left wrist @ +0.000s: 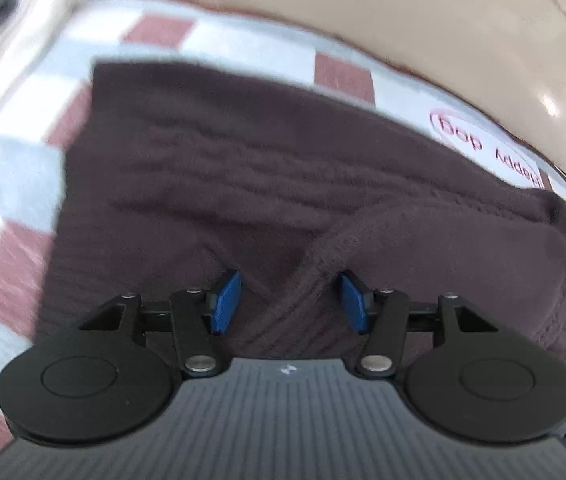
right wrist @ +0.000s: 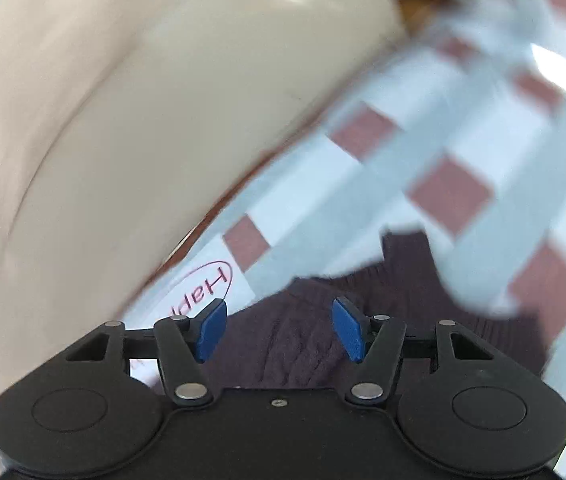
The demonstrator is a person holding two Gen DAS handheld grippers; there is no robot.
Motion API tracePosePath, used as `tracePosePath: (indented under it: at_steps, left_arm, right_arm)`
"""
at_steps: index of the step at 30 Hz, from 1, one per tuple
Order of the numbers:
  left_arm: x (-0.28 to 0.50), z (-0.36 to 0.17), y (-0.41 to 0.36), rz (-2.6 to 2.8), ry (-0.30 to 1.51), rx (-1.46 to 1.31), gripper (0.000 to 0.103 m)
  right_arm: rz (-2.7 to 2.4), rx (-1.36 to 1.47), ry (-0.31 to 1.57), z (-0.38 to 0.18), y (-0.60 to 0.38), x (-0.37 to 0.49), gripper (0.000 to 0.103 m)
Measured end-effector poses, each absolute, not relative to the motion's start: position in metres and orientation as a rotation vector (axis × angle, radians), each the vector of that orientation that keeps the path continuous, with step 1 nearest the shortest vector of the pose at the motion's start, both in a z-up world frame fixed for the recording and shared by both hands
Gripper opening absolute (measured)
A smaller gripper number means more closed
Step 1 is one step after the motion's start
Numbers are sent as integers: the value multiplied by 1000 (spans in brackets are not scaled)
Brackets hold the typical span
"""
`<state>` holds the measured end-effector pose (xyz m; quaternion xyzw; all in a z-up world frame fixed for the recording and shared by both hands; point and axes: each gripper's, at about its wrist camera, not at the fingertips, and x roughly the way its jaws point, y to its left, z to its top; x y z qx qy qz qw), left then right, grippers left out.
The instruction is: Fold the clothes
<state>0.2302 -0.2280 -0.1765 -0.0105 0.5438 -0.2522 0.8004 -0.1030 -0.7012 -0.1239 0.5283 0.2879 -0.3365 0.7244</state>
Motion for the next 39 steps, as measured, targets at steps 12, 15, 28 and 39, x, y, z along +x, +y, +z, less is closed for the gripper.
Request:
tracePosePath:
  at_steps: [12, 15, 28, 39]
  left_arm:
    - [258, -139, -216, -553, 1139, -20, 56]
    - [284, -124, -219, -519, 1086, 123, 57]
    - [352, -154, -153, -319, 1036, -34, 64]
    - [356, -153, -146, -513, 1069, -231, 65]
  right_arm:
    - [-722, 1463, 679, -211, -741, -120, 64]
    - [-838, 1108, 801, -183, -738, -104, 64]
    - [-401, 170, 946, -167, -615, 27, 58]
    - [-350, 245, 989, -205, -622, 43, 80]
